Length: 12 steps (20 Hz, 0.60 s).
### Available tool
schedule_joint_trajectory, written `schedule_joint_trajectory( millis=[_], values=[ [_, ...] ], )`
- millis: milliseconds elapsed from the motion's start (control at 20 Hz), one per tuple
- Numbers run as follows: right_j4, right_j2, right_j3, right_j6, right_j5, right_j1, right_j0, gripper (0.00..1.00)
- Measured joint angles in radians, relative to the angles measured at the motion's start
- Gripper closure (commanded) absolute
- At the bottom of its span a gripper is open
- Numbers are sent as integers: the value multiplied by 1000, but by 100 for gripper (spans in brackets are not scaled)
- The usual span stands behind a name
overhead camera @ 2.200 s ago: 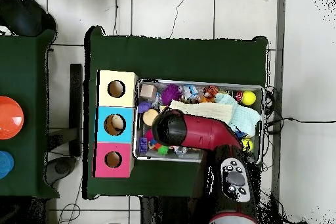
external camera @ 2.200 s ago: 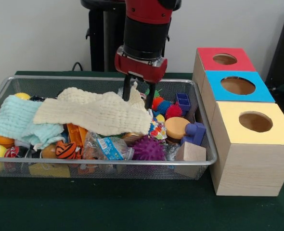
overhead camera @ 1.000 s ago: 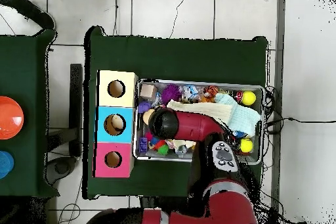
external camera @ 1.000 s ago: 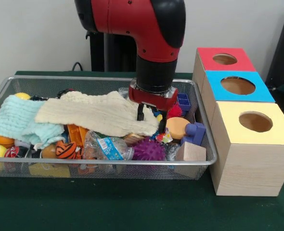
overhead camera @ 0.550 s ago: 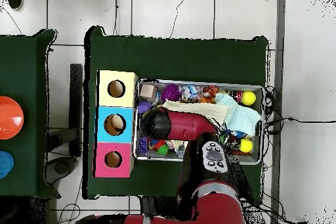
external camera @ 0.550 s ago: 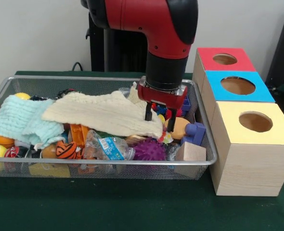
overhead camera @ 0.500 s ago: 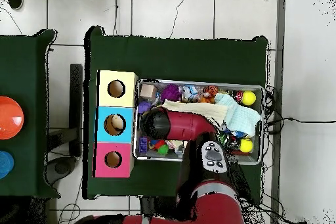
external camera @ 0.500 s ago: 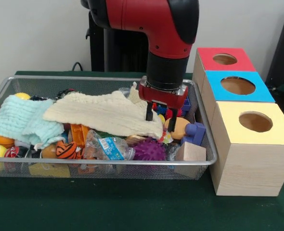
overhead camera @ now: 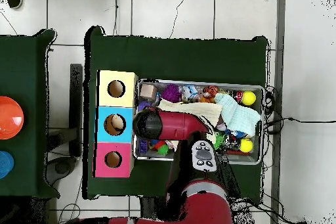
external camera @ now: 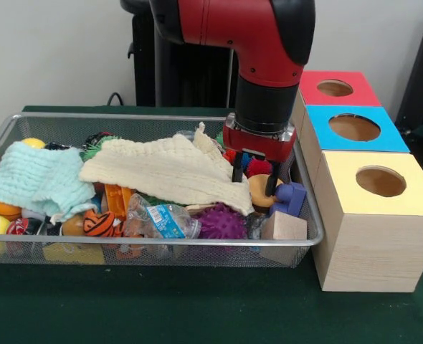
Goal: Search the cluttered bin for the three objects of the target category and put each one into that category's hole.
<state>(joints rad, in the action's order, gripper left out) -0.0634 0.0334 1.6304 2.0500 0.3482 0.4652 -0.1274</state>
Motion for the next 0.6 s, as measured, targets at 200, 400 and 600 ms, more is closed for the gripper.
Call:
schedule_joint_trajectory(
  millis=[200,400,600],
  values=[
    [9,2,0,0,0,-1,0,0],
    [10,2,0,0,0,-1,-1,0],
    [10,2,2,0,0,3,-7,0]
  ],
)
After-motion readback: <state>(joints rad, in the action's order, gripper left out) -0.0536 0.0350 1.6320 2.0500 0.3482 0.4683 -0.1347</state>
